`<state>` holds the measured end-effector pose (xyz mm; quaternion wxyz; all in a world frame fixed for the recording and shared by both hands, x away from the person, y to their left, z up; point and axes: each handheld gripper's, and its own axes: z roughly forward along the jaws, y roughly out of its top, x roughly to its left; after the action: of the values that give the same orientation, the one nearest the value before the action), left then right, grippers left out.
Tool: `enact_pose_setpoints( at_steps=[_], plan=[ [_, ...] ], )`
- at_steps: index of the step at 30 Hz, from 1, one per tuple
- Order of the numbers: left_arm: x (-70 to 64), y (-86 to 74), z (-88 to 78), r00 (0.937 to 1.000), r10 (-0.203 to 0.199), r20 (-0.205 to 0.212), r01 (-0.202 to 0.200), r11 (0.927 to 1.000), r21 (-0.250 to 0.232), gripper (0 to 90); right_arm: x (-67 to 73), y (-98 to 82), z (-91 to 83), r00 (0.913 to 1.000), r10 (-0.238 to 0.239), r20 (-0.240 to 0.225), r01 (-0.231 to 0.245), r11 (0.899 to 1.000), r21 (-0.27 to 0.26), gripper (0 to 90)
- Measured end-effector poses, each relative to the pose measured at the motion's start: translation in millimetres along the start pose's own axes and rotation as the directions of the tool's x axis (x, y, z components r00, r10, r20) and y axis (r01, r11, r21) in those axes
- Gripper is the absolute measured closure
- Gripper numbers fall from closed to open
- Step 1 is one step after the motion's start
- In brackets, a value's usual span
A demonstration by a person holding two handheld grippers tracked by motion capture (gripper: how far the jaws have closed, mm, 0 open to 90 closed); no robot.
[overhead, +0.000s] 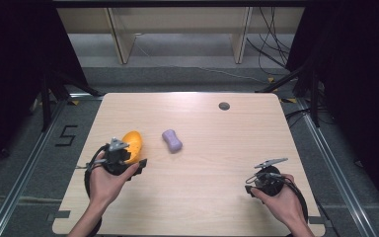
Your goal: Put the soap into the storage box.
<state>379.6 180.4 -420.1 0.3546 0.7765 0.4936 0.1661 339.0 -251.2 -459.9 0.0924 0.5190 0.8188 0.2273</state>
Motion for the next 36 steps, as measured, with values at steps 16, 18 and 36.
enact_pose_setpoints(
  at_steps=[16,18,36],
  plan=[
    [-20.1,70.4,84.4,0.9946,-0.1,0.031,0.094,0.9841,0.151,33.8,2.7,-0.5,-2.3,1.0,-0.002,0.0,0.002,1.0,0.008,55.7],
    [-20.2,75.4,92.7,0.9934,-0.112,0.025,0.106,0.9802,0.167,34.0,2.1,-0.8,-1.4,0.9999,-0.004,-0.012,0.004,1.0,-0.002,55.7],
    [-18.5,91.6,144.3,0.9798,-0.197,-0.037,0.2,0.95,0.24,32.4,2.5,-1.7,-2.8,0.9999,-0.005,-0.016,0.005,1.0,-0.007,55.2]
  ],
)
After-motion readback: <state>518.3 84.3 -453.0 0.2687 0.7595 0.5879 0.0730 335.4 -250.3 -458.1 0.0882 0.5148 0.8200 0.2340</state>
